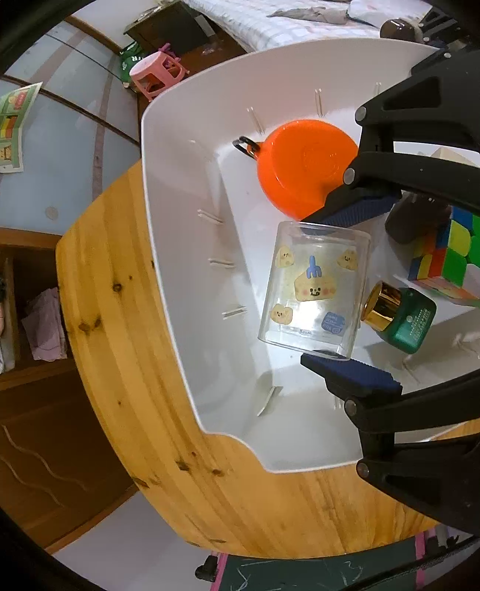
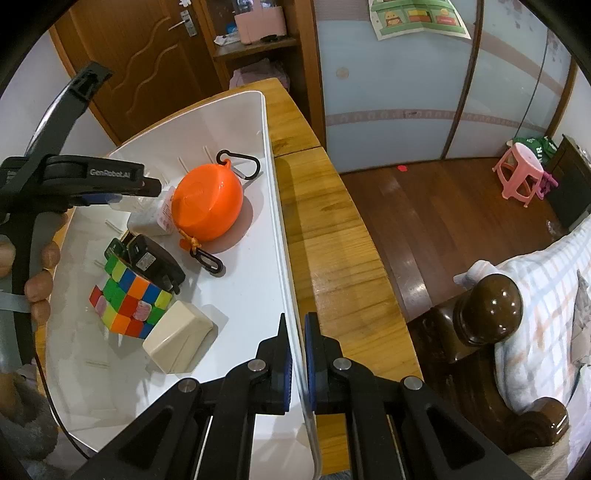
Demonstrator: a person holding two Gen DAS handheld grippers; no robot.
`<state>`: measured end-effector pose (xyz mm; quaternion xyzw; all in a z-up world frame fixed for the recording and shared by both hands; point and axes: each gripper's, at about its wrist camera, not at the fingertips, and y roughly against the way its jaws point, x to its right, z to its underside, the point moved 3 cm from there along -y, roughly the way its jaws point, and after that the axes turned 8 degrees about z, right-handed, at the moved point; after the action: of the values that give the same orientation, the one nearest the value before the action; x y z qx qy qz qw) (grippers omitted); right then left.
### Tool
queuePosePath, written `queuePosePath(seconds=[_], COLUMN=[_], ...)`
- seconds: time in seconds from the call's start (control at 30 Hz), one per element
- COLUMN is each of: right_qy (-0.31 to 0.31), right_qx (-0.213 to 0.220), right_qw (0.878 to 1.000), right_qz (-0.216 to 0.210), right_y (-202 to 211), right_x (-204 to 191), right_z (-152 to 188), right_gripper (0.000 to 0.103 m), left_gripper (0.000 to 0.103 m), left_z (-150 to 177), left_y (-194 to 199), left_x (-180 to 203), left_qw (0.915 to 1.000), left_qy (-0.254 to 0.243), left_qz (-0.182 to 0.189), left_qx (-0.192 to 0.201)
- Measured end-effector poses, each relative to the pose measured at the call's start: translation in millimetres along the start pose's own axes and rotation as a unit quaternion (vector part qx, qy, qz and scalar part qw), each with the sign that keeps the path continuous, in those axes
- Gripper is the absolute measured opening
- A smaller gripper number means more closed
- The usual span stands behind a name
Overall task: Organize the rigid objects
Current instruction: 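Carry the clear box into the bin and open the left tool, then move the left tool back toward the pink correction-tape dispenser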
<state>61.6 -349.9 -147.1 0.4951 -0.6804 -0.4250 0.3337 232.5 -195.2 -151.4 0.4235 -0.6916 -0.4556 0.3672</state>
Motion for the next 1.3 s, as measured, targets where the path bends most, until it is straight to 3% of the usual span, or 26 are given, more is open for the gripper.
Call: queuePosePath(seconds=[0.13, 0.2, 0.27, 0.57, 0.83, 0.93, 1.1, 1.3], right_qy=[-0.001, -0.001, -0.001, -0.003, -0.01, -0.011, -0.007, 0.009], right_qx=[0.0, 0.0, -0.001, -0.002, -0.007, -0.01, -0.014, -0.008], right_qw=[1.0, 1.0, 1.0, 1.0, 1.0, 1.0, 1.0, 1.0], right_qz=[-0.001, -0.002, -0.001, -0.003, -0.011, -0.013, -0.004, 0.018], right_y=[0, 1, 0, -1, -2, -3, -2, 0], right_x=[1, 0, 0, 1, 3, 4, 2, -4], right_z=[0, 0, 0, 0, 0, -1, -2, -1], right_gripper=[0.006, 0.006, 0.006, 0.006, 0.006, 0.006, 0.006, 0.007], left_gripper=[0.07, 0.084, 0.09, 0.09, 0.091, 0.094, 0.094, 0.094], left_z=[-2, -1, -1, 11, 34, 49, 73, 101], left_y=[-4, -3, 0, 33, 93, 110, 127, 123], left_x=[-1, -1, -1, -6, -19, -34, -73, -118], left_qw=[0.9998, 0.9995, 0.9996, 0.9994, 0.9969, 0.9952, 0.9918, 0.99], left_qy=[0.012, 0.017, 0.018, 0.026, 0.019, 0.026, 0.052, 0.086], left_qz=[0.013, 0.025, 0.02, 0.015, 0.022, 0.021, -0.013, -0.043], left_qx=[-0.009, -0.012, -0.007, 0.015, 0.073, 0.092, 0.116, 0.103])
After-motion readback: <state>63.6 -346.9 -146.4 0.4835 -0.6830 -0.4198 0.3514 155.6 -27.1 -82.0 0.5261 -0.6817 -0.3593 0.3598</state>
